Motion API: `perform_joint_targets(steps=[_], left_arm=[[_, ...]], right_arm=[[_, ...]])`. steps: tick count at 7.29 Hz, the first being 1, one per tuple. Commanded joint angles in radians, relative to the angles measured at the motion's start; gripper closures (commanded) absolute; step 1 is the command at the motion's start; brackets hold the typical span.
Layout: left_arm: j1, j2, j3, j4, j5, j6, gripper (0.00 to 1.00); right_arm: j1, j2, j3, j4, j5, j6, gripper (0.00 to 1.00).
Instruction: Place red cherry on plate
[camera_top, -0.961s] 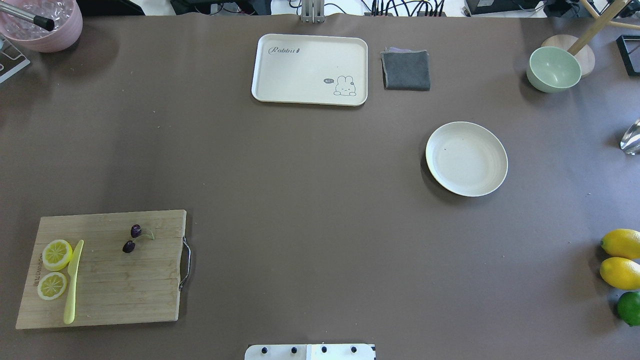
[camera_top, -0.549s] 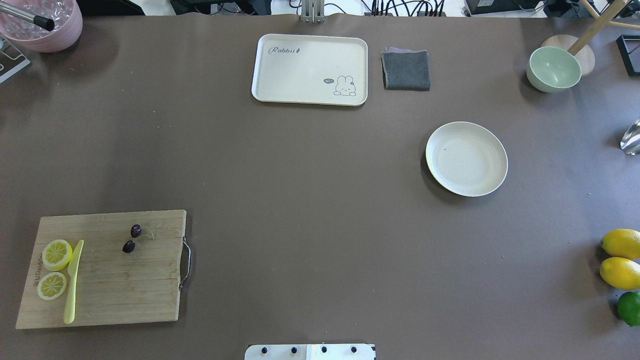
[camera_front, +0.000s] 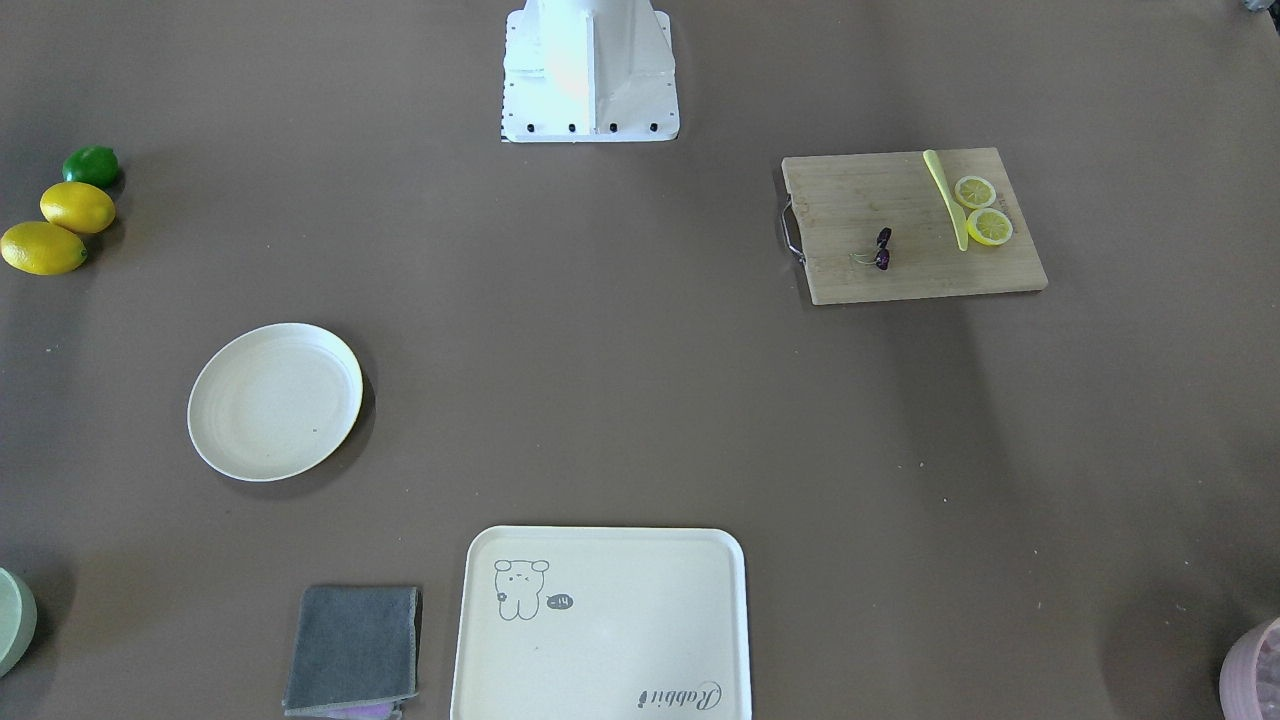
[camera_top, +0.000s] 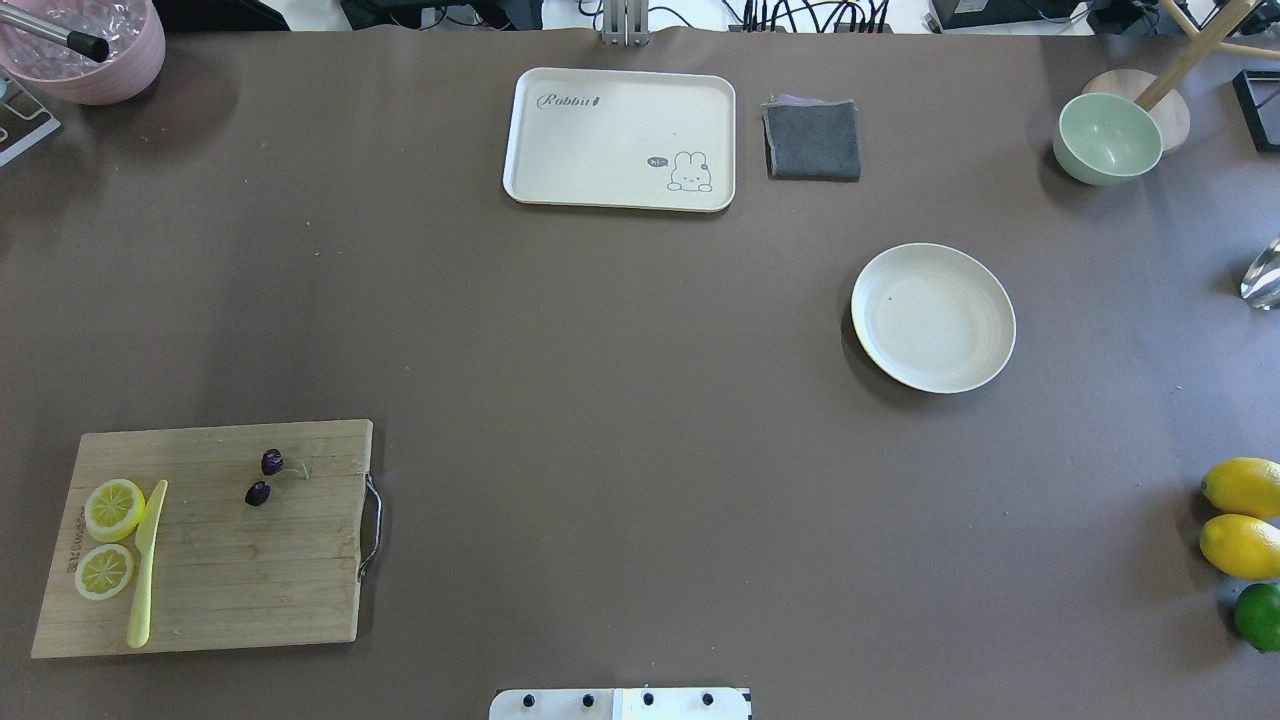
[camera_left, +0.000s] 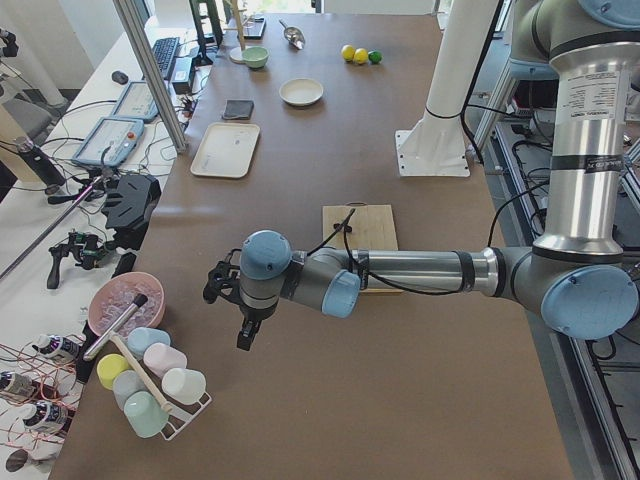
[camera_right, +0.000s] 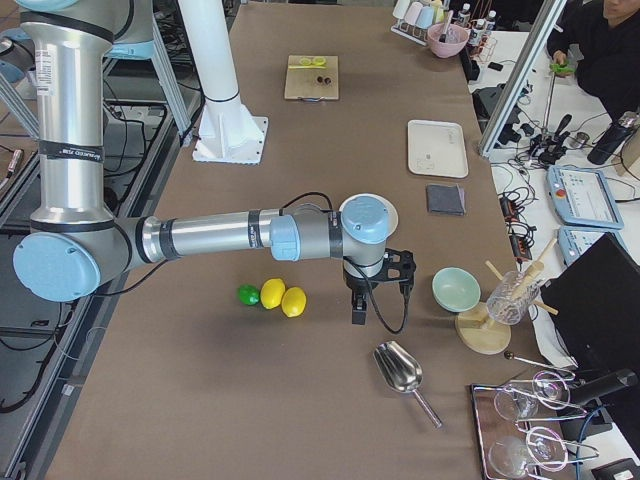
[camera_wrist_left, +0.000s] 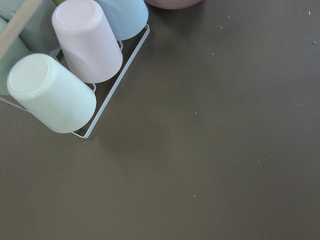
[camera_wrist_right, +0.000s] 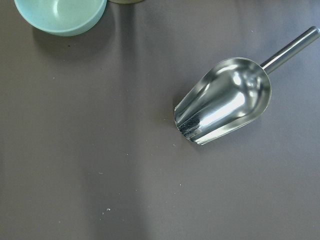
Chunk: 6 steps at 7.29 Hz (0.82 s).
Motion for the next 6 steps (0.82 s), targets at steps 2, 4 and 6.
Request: perform_joint_targets(steps=[2, 4, 6], left_arm=[[0.0, 0.014, -0.008, -0.003, -0.001, 0.002, 0.02], [0.0, 0.018, -0.017, -0.006, -0.001, 0.009, 0.02], [0.002, 0.014, -0.028, -0.006, -0.001, 0.005, 0.02]], right_arm=[[-0.004, 0.003, 0.003, 0.0, 0.002, -0.002, 0.0], [-0.022, 0.012, 0.013, 0.0, 0.001, 0.003, 0.0], [-0.086, 0.047, 0.011, 0.067, -0.002, 0.069, 0.0]])
